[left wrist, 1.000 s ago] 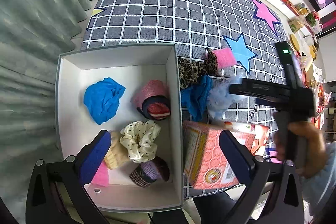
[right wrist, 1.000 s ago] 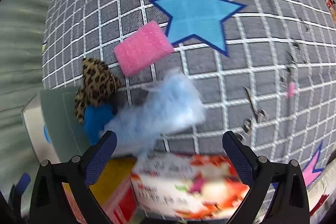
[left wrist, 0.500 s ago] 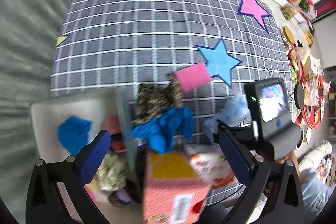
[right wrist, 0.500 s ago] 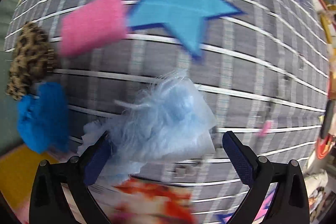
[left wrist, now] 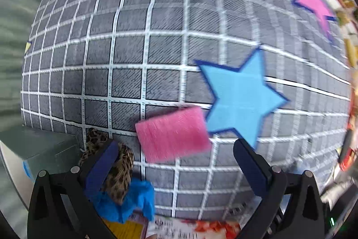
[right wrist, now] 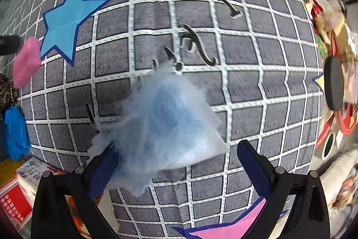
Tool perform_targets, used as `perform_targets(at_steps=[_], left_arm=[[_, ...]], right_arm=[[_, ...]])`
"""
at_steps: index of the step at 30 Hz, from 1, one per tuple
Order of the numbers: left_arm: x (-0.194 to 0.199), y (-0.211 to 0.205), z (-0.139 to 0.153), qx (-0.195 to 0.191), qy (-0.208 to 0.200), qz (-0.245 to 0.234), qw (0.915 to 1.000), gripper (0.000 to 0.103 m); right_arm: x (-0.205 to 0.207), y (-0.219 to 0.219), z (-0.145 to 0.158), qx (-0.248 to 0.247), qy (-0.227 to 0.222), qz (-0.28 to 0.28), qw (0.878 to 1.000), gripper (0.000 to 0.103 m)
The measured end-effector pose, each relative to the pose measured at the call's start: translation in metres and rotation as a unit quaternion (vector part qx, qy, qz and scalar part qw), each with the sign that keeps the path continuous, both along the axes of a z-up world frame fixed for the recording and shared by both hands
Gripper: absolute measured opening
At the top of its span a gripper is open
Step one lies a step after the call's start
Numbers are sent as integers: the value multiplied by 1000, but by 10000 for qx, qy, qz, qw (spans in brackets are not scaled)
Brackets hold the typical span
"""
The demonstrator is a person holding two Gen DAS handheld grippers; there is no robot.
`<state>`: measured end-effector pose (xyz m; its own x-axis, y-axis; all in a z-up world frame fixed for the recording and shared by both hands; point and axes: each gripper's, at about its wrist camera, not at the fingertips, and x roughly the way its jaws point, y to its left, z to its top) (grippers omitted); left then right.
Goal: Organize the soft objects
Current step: 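Grasp the pink foam sponge with the left tool while the right tool grasps the light blue fluffy cloth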
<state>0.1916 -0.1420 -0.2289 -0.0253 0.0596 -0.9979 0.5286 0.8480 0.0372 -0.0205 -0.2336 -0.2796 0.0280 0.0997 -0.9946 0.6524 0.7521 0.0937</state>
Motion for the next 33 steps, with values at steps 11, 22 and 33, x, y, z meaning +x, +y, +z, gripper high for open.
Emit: perform_targets(at_steps=[11, 22, 33], left_arm=[[-3, -5, -31, 156, 221, 206, 9994, 103], [-21, -9, -39, -180, 227, 114, 9995, 103], [-7, -14, -37, -91, 398, -64, 9991, 97]], right_arm=[[-63, -55, 19, 472, -686, -271, 9962, 101], [-56, -30, 17, 282, -461, 225, 9983, 102], [-35, -3, 33, 64, -322, 755, 9966, 88]])
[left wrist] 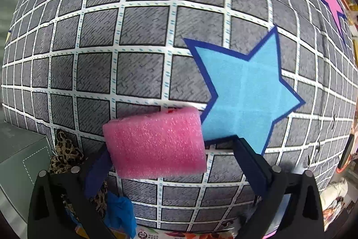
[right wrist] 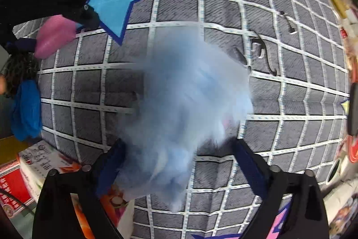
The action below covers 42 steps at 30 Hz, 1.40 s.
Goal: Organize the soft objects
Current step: 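Grasp the pink foam sponge with the left tool while the right tool grasps the light blue fluffy cloth, then carry the pink sponge and light blue fluffy cloth over the white box with both tools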
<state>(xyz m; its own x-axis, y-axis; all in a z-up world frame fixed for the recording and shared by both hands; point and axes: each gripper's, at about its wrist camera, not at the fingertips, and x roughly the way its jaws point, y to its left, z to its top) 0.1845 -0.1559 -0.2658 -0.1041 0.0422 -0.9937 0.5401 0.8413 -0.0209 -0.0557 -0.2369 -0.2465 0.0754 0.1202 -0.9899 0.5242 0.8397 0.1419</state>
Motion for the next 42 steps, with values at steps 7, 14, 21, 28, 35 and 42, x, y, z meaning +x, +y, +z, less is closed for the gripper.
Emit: perform_targets(at_steps=[7, 14, 21, 28, 35, 42], left_arm=[[-34, -20, 24, -274, -286, -777, 9962, 74], [-58, -18, 70, -706, -492, -1181, 9893, 74], [-108, -7, 116, -1051, -744, -1918, 9729, 75], [-157, 38, 130, -1237, -808, -2630, 9534, 75], [-197, 77, 156, -1357, -838, -3219, 9332, 75], [-230, 120, 175, -1540, -892, -3766, 9091, 75]], right_arm=[[-1, -11, 36, 116, -236, -8, 9997, 29], [-21, -46, 81, 102, -654, -461, 9967, 29], [-53, -60, 104, 161, -713, -911, 9932, 29], [-88, -12, 99, 55, -693, -1260, 9896, 29], [-82, 48, 103, -86, -651, -1274, 9897, 29], [-88, 114, 109, 11, -613, -1285, 9898, 29]])
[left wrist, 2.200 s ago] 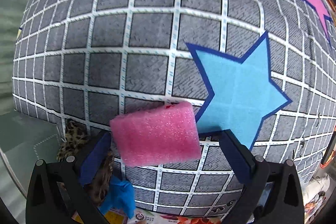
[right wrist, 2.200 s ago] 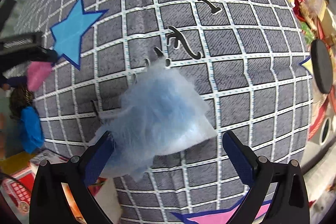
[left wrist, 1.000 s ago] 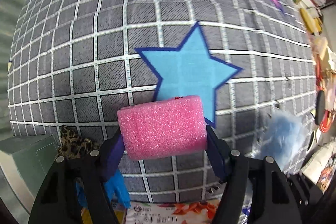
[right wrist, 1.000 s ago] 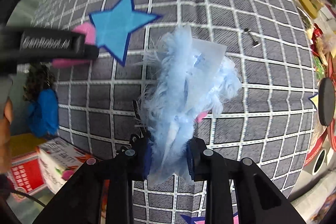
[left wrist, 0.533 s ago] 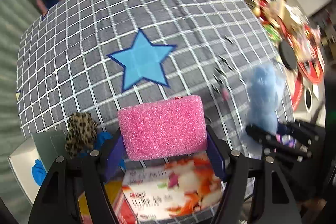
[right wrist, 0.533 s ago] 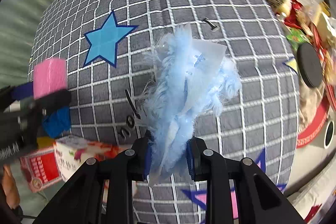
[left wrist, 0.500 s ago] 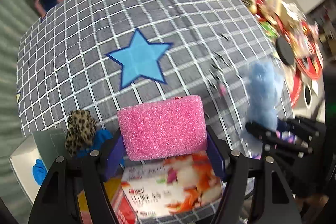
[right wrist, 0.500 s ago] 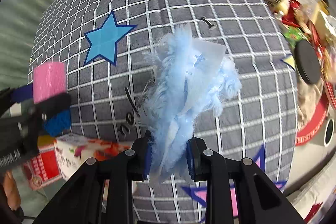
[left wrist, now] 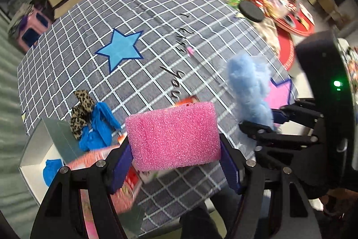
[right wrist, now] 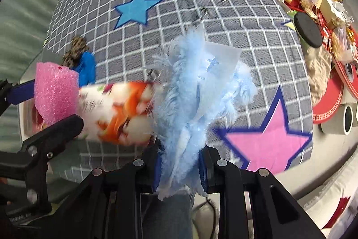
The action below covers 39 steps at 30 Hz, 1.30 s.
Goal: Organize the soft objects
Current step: 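Carry the pink sponge and light blue fluffy cloth over the white box with both tools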
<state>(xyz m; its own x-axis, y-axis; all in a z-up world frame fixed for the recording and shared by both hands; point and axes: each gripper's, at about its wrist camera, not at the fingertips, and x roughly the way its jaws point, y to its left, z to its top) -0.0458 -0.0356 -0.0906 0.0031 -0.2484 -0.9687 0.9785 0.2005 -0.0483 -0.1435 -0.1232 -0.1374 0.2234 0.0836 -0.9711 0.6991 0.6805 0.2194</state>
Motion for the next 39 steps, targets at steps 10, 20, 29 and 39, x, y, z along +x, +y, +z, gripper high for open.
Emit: perform_targets(at_steps=[10, 20, 29, 39], left_arm=[[-1, 58, 20, -253, -187, 140, 9994, 75], [30, 114, 43, -653, -353, 912, 9931, 75], [75, 176, 48, -744, -364, 1945, 9774, 75], [106, 230, 36, -676, -330, 2761, 9582, 75]], right_arm=[[6, 59, 16, -142, -127, 273, 9994, 29], [30, 91, 48, -507, -256, 715, 9958, 29], [66, 124, 70, -716, -436, 1336, 9875, 29], [105, 151, 88, -813, -621, 1880, 9768, 29]])
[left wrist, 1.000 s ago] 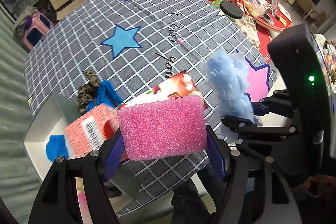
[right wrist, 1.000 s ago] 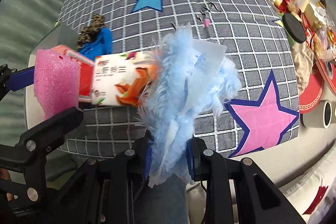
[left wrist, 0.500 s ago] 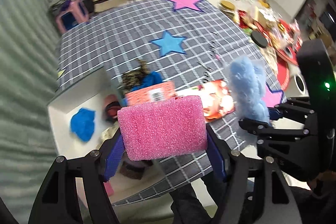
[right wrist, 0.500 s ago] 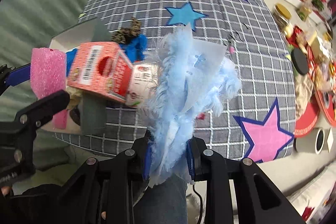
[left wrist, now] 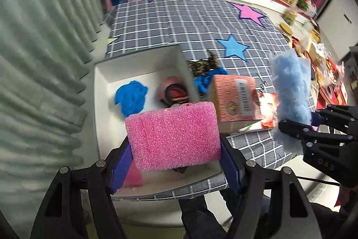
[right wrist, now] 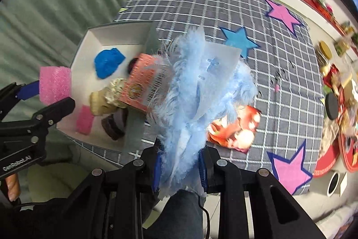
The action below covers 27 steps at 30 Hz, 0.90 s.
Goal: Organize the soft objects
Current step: 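Carry the pink sponge and light blue fluffy cloth over the white box with both tools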
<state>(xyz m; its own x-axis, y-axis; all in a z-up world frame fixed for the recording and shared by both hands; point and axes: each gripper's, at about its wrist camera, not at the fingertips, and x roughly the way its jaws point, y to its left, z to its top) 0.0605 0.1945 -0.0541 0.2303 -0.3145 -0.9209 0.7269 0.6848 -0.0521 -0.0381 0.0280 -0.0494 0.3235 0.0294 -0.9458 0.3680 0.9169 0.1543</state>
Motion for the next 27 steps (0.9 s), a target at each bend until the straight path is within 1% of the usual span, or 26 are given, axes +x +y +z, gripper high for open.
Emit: perform_targets(at_steps=[5, 14, 21, 27], left_arm=[[12, 16, -4, -50, 96, 258, 9996, 75], [25, 29, -13, -58, 198, 618, 9979, 75], [29, 31, -19, -14, 219, 702, 9973, 75], [31, 29, -20, -3, 223, 694, 9973, 75]], right_arm=[[18, 15, 5, -59, -21, 326, 9994, 29], [46, 38, 11, -113, -11, 870, 9961, 29], [59, 48, 16, -82, -73, 1104, 9938, 29], [66, 52, 16, -71, -67, 1192, 9928, 29]])
